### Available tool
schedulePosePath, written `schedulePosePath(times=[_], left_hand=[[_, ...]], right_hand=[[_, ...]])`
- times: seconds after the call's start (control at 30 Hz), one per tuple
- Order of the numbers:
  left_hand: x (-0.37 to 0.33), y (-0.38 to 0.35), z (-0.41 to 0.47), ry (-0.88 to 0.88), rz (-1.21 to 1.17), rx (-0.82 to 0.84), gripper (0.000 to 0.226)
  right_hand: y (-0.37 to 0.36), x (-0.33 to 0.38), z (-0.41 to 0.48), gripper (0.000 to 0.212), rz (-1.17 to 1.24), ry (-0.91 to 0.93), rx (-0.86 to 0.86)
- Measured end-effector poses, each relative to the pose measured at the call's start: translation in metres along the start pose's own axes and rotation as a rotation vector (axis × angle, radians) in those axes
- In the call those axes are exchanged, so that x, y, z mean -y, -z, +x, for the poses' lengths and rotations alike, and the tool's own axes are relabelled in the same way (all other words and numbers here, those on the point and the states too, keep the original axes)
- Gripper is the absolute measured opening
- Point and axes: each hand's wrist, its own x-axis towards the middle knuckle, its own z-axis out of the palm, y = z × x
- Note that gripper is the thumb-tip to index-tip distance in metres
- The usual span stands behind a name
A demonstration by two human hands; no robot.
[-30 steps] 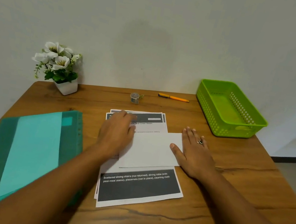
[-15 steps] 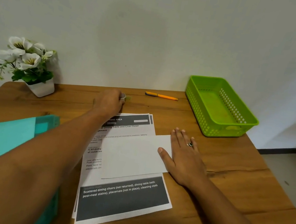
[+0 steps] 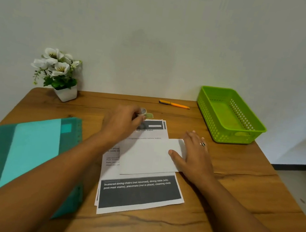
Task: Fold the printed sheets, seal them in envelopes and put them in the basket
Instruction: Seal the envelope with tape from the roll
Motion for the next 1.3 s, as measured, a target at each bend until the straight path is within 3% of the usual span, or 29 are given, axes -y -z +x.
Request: schedulePosePath(times=[0.13,0.23,0.5,0.8,1.17,1.3], left_hand=[[-0.007,0.006,-0.032,-0.091,0.003,-0.004,0.022],[-0.012,0.009,-0.047,-0.143,-0.036,-0.002,0.028],[-0.008,0.035,-0.064,-0.244,-0.118,-0.023,0.027],[0.001,0.055,-0.068,-0.284,-0.200,0.081,0.010],[0.006,0.059,-0.065,-0.260,-0.208,0.255,0.047],[0.004,0.056,-0.064,-0.249,-0.208,0.224,0.037]], right_hand=[[0.014,0.053,0.012,0.026,0.567,-0.040,-0.112],[0.019,0.077,0.020,0.007,0.753,0.011,-0.117],[0.029,0.089,0.017,0.007,1.110,-0.026,0.002],[0.044,0.094,0.018,0.009,1.083,-0.002,0.074],[0.049,0.094,0.027,0.007,1.027,-0.056,0.118],[0.050,0.095,0.029,0.005,0.996,-0.036,0.132]])
